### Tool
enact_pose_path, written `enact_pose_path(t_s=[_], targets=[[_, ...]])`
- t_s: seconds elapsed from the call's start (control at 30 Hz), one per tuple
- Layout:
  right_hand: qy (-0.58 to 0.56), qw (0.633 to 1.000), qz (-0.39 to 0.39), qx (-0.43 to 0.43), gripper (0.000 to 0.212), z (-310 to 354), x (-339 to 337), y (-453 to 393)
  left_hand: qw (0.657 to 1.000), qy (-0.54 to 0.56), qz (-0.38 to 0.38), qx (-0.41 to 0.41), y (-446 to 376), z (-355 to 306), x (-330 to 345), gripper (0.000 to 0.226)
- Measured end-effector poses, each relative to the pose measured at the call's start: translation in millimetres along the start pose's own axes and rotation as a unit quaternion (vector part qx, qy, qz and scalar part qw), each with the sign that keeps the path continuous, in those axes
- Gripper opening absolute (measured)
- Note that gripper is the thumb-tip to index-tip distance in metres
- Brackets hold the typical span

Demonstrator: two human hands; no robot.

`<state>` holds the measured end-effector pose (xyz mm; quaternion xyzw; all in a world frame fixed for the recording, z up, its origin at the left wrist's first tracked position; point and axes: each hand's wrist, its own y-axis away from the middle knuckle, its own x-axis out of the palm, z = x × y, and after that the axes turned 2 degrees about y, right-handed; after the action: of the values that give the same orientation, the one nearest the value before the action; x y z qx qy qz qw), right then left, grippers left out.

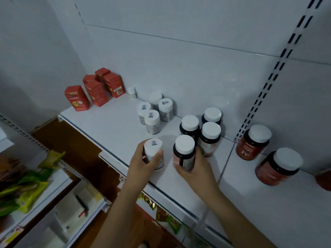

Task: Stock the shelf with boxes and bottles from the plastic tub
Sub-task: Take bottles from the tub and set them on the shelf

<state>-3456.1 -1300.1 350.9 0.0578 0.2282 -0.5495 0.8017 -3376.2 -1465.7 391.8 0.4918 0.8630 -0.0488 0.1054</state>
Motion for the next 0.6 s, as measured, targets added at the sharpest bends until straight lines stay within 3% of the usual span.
enact_pose_path(t_s=[0.37,0.6], targets=[[0.048,0.984,-0.147,0.086,0.076,17.2,38.0,-17.5,0.986,-0.01,0.157,0.063,-79.3,13.9,-36.9,0.046],[0.064,0.97,-0.208,0.112,0.061,30.8,53.3,3.0,0.971,-0.008,0.228,0.07,-93.4,31.1,-56.6,0.051]])
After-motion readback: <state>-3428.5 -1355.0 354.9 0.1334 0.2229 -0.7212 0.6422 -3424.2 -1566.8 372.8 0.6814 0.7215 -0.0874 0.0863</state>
